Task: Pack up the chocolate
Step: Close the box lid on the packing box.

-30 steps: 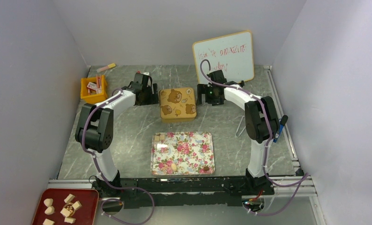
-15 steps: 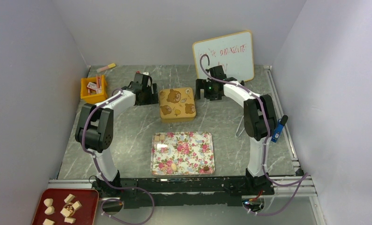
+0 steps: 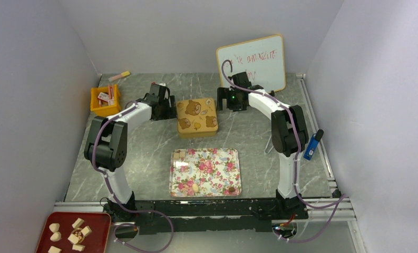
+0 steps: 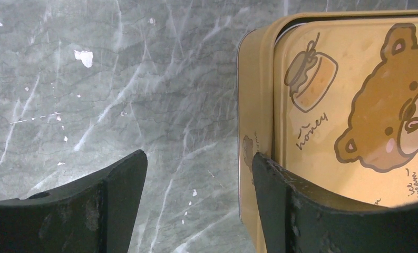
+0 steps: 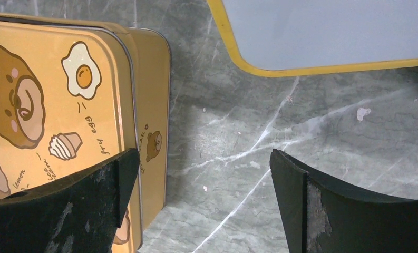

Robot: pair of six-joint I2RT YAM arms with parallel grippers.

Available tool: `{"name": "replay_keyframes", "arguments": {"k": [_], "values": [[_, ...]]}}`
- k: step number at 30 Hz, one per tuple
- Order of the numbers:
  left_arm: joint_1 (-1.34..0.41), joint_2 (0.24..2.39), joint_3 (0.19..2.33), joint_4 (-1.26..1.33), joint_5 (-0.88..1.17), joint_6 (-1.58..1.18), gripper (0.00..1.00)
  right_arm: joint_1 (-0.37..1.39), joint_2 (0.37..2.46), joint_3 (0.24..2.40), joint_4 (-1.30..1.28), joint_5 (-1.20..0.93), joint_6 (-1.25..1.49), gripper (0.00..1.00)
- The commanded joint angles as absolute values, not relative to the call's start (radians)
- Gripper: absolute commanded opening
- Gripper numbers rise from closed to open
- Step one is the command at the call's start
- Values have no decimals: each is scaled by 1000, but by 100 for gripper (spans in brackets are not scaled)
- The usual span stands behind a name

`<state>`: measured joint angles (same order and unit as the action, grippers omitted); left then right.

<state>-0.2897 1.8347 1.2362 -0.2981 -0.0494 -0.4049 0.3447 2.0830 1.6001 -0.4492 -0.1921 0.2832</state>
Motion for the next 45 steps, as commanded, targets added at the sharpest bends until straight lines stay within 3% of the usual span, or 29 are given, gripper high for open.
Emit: {"name": "replay_keyframes", "arguments": {"k": [1,20,45], "values": [[-287,1802,1234,-284,-35,-408,77,365,2083,1642,-448,-211,285,100],[-285,1775,1221,-300,-37,-391,77,411,2062,1611,-432,-202,297,100],[-244,1557,1163,-395,-121,-409,77,371,2014,1556,-414,-156,297,100]]}}
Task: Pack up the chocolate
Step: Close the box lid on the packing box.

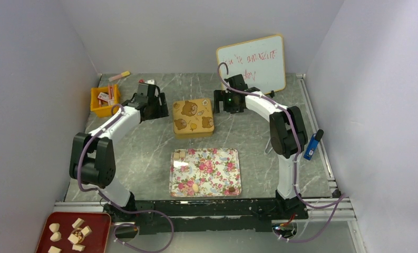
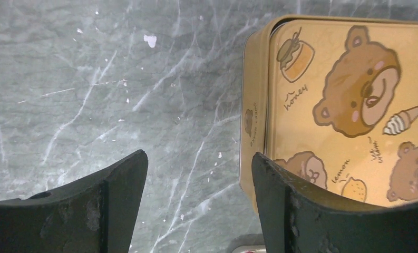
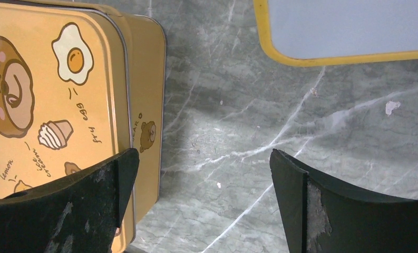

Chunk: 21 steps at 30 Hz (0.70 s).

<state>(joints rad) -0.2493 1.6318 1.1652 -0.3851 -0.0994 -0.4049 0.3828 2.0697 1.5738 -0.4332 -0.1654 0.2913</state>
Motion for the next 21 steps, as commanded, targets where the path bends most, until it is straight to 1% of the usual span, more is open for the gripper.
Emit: {"name": "replay_keyframes", "arguments": {"k": [1,6,11,16,21], "values": [[-244,1546,1164,-400,-118,-410,77,366,2012,1554,-413,-151,297,100],[-242,1507,1164,-406,-45,-416,77,349,1989,1531,-393,-140,302,100],[-241,1499,1143,-386,112,-427,77,333,1970,1520,-373,-152,300,100],[-241,1503,1099,-344,237,-428,77,324,1945,1499,-335,-202,290,100],[-241,1515,1047,-297,299,-433,77,319,1928,1473,-279,-286,289,100]]}}
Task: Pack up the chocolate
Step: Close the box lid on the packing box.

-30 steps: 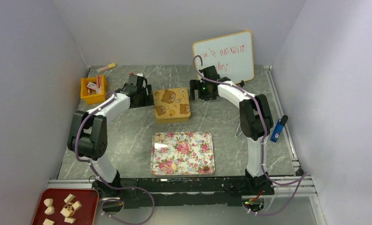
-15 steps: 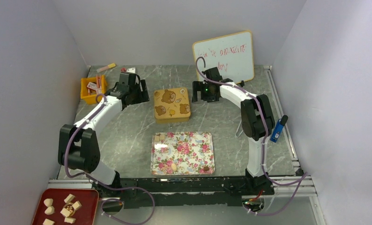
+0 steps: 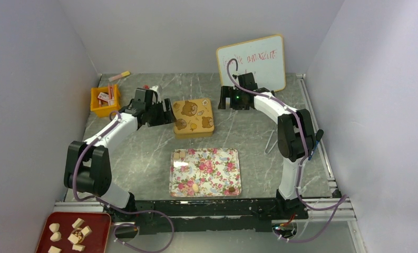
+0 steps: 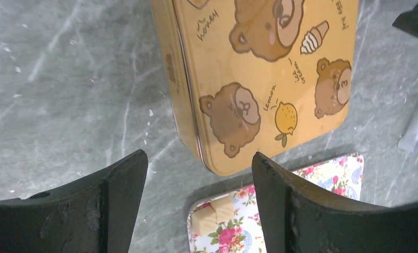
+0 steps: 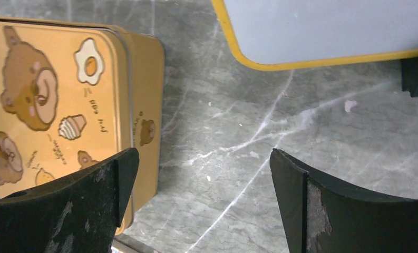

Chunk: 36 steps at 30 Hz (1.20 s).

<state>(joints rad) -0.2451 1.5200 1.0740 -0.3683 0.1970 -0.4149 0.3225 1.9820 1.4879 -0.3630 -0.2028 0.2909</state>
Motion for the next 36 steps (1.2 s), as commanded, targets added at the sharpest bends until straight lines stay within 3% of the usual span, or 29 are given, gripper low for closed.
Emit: {"name": "replay_keyframes", "arguments": {"k": [1,25,36], "values": [[-242,1517,1036,-282,307,-439,77,319,1929,1471,-269,-306,288,100],[-242,1663,968,-102,342,-488,74,318,2103,1536,-75,-640,330,100],[-231,1693,947,-86,307,-482,65,326,2192,1559,48,-798,393,100]]}}
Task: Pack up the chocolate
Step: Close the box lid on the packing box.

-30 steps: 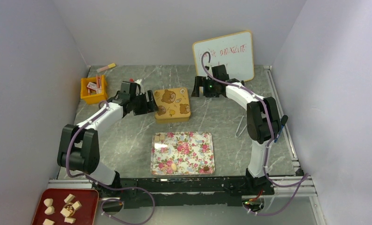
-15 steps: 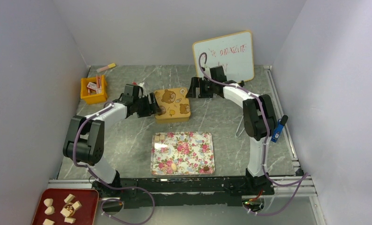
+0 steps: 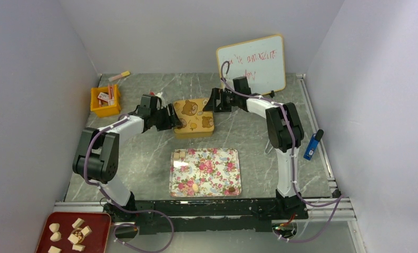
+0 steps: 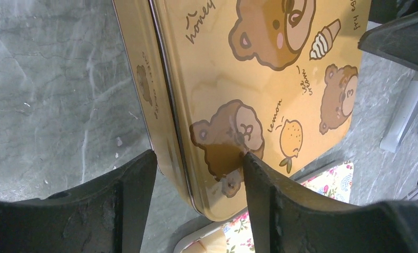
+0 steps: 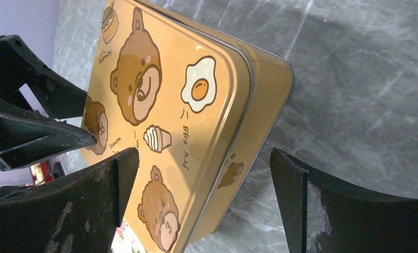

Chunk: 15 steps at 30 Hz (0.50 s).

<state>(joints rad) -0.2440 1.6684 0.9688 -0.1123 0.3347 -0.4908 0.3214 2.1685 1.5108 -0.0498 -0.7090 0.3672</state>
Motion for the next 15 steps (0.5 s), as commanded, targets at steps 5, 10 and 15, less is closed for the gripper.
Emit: {"name": "replay_keyframes", "arguments": {"k": [5,10,15], "values": [[-210,1695,923,-68,307,-491,59,348,2239,1626,12,-820,382,100],[-191,1686,908,-53,310,-500,56,368,2260,1673,-23,-822,373,100],[-183,1689,904,-39,326,-503,55,386,2278,1718,-60,-815,359,100]]}}
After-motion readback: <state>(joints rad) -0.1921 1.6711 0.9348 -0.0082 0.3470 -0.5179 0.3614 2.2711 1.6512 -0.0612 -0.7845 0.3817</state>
